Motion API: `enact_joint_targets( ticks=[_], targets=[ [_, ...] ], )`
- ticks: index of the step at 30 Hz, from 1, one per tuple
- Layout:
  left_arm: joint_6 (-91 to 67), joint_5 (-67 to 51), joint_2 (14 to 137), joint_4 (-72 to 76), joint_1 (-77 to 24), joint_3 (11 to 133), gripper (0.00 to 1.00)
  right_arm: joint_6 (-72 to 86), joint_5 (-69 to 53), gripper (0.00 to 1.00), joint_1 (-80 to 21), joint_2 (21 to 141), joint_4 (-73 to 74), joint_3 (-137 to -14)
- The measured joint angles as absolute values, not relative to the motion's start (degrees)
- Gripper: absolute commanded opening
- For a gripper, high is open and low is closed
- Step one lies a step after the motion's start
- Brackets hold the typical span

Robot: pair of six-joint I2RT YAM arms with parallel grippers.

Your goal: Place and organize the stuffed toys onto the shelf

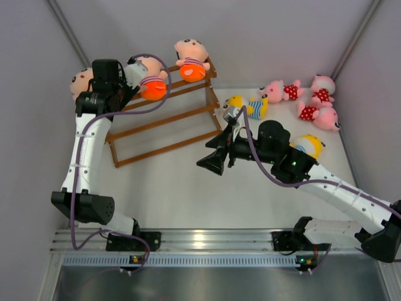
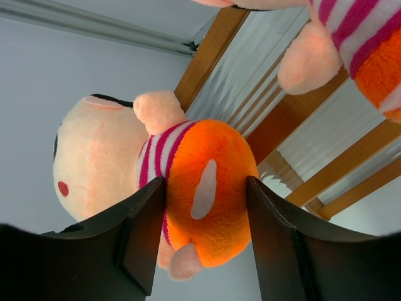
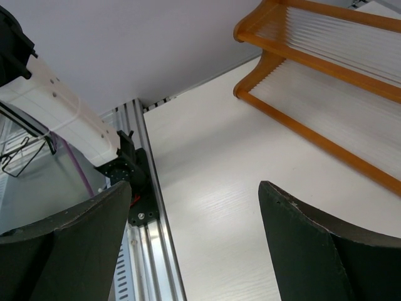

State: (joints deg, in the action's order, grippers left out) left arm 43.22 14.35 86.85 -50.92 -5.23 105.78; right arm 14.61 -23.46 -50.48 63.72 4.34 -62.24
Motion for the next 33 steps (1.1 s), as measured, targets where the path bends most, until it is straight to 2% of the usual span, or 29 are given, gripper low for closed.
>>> enact_joint_targets(
  ticks=[2, 3, 8, 9, 11, 20, 32, 33],
  targets=[
    [43.5, 14.2, 86.8, -50.6, -5.1, 105.7, 0.53, 14.6, -23.4, 0.83, -50.5, 63.7, 4.3, -62.2],
    [43.6, 14.1, 86.8, -50.5, -5.0, 105.7, 0.46, 14.7, -23.4, 0.83, -50.5, 63.7, 4.3, -62.2],
    [44.2, 12.6, 86.8, -50.2, -4.8, 105.6, 0.19, 14.8, -23.3, 0.83, -50.5, 62.5, 4.2, -60.8],
    [44.5, 11.9, 86.6, -50.1, -4.6, 105.4, 0.07, 14.8, -23.3, 0.83, -50.5, 62.4, 4.4, -60.7],
    [45.4, 10.1, 85.8, -49.9, -4.5, 104.5, 0.00, 14.8, -23.1, 0.83, -50.5, 62.2, 4.3, -60.7],
    [57.0, -0.8, 77.0, -50.6, -4.3, 97.0, 0.00, 14.7, -23.0, 0.83, -50.5, 61.6, 4.3, -60.7],
    [75.7, -6.9, 78.2, -53.1, 2.7, 98.1, 0.02, 14.6, -22.8, 0.83, -50.5, 61.6, 4.1, -60.5],
    [76.4, -7.4, 78.7, -53.9, 3.0, 99.0, 0.06, 14.6, -22.8, 0.83, -50.5, 61.6, 3.9, -60.4]
  ],
)
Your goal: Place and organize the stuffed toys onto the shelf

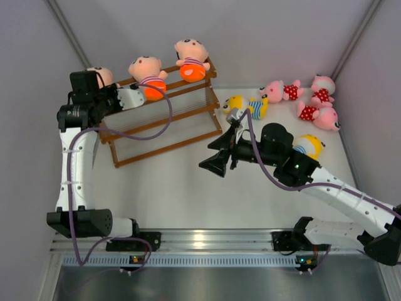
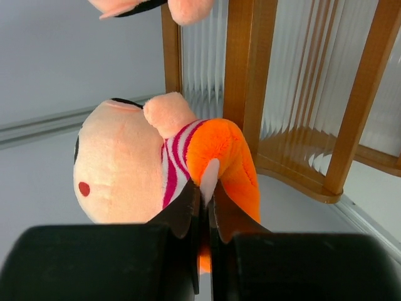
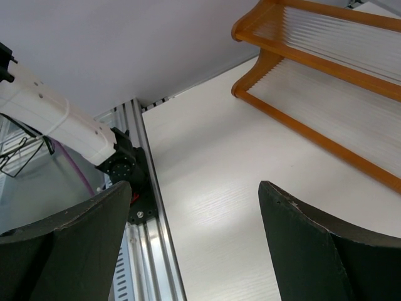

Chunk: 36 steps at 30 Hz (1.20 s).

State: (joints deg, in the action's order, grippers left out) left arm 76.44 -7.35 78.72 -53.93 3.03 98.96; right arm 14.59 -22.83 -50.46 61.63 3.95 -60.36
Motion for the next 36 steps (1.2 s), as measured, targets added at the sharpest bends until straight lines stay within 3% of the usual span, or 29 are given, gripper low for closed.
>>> enact_joint_targets(
  ticks=[6, 10, 11, 17, 18, 26, 31, 36],
  targets=[
    [79.8, -9.7, 79.5, -55.6, 3.2, 99.9, 0.26, 14.7, -23.3, 0.84, -50.5, 61.7, 3.4, -59.5],
    [81.2, -9.8, 79.4, -56.1, 3.2, 99.1, 0.47, 14.7, -23.4, 0.85, -50.5, 61.7, 3.2, -59.5],
    [81.4, -9.7, 79.4, -56.2, 3.2, 99.1, 0.59, 14.7, -23.4, 0.85, -50.5, 61.7, 2.9, -59.3],
    [80.6, -9.2, 79.2, -56.4, 3.2, 99.1, 0.80, 14.7, -22.7, 0.88, -50.5, 61.6, 3.0, -58.8],
    [80.5, -9.3, 79.0, -56.4, 3.2, 99.1, 0.98, 14.8, -22.2, 0.90, -50.5, 61.6, 3.0, -58.8],
    [73.6, -12.1, 74.3, -56.8, 3.3, 99.3, 0.98, 17.6, -12.2, 1.00, -47.4, 61.7, 8.4, -58.8],
    [58.7, -14.9, 72.3, -56.8, 3.3, 101.5, 0.98, 23.1, -1.8, 0.99, -35.3, 62.2, 16.6, -58.8],
    [43.4, -19.0, 65.3, -56.6, 3.3, 95.8, 0.98, 28.0, 8.0, 0.99, -22.5, 62.2, 22.5, -55.4]
  ],
)
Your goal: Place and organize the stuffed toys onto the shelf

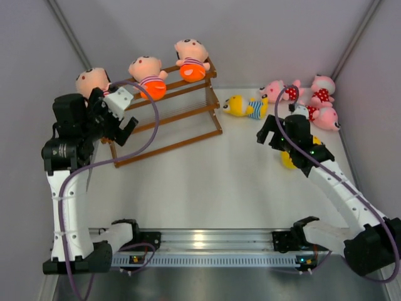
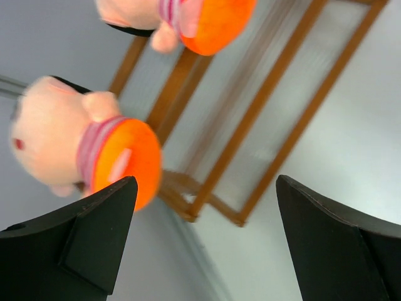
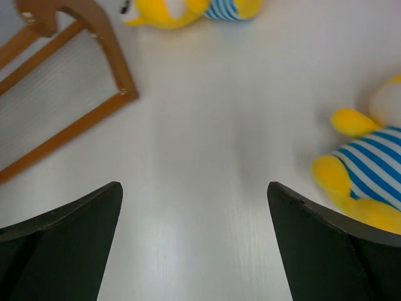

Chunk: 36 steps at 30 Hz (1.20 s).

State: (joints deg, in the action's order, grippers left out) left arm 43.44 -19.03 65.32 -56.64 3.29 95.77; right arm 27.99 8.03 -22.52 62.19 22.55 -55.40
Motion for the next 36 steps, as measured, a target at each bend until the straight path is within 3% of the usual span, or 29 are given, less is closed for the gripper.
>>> enact_joint_targets(
  ticks=[8, 19, 25, 28, 29, 36],
  targets=[
    [27.2, -25.2, 56.9, -58.2, 3.3, 83.4, 0.98, 36.2, 12.3, 0.99, -10.0, 58.8, 23.7, -41.0],
    [24.8, -19.7, 52.1, -60.5, 3.3, 66.8, 0.98, 40.8, 14.3, 0.86, 2.0, 58.9, 17.1, -31.7],
    [24.9, -19.1, 51.2, -60.5, 3.3, 66.7, 0.98, 41.0, 12.3, 0.56, 3.9, 66.6, 11.8, -31.4],
    [25.1, -18.5, 51.2, -60.5, 3.3, 66.7, 0.98, 40.8, 9.9, 0.17, 3.9, 66.4, 8.5, -30.6],
    [25.2, -18.3, 51.2, -60.5, 3.3, 66.6, 0.98, 40.6, 9.0, 0.00, 4.0, 65.9, 7.9, -30.3],
    [26.3, -18.9, 50.6, -60.8, 3.3, 62.8, 0.98, 33.0, 2.8, 0.00, -1.3, 55.5, 10.9, -31.2]
  ],
)
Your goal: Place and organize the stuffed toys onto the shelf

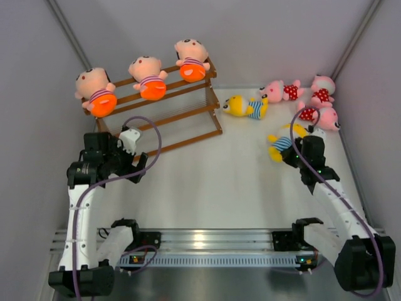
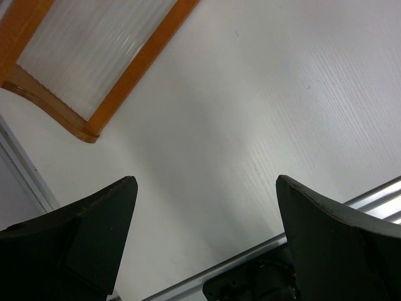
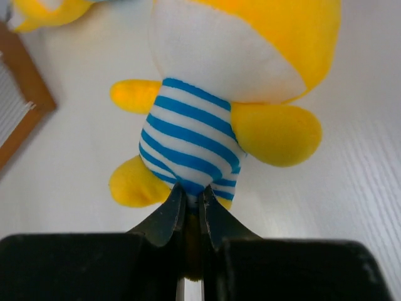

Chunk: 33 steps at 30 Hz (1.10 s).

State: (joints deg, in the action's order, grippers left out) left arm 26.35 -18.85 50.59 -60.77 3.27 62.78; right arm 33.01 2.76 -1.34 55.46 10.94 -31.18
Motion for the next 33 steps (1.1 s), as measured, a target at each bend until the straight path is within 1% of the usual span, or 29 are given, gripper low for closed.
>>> enact_joint_targets(
  ticks=[4, 7, 9, 13, 18, 22, 27, 33],
  targets=[
    [27.0, -18.8, 50.3, -61.7, 3.3, 61.7, 0.98, 25.4, -1.8, 0.00, -13.5, 53.3, 12.4, -37.9],
    [27.2, -18.9, 49.8, -61.7, 3.2, 61.7, 0.98, 20.9, -6.5, 0.00, -22.0, 55.7, 11.8, -44.2],
    [27.4, -18.9, 49.0, -61.8, 3.2, 61.7, 0.98, 18.3, -9.1, 0.00, -27.1, 59.9, 11.1, -49.3],
    [27.8, -18.6, 47.8, -61.9, 3.1, 61.7, 0.98, 15.4, -12.9, 0.00, -33.4, 71.4, 8.6, -59.0],
    [28.2, -17.8, 47.0, -62.3, 3.0, 61.5, 0.98, 15.2, -16.5, 0.00, -35.2, 86.8, 6.6, -72.1],
    [28.4, -17.0, 46.6, -63.2, 2.9, 60.9, 0.98, 16.2, -18.0, 0.00, -35.2, 96.9, 5.6, -80.5],
    [28.6, -16.0, 46.7, -64.2, 2.9, 60.2, 0.98, 17.3, -18.2, 0.00, -35.6, 104.0, 4.1, -85.3],
    [28.7, -15.9, 47.9, -64.9, 2.9, 60.2, 0.98, 19.7, -18.4, 0.00, -35.9, 108.6, 1.3, -88.7]
  ],
)
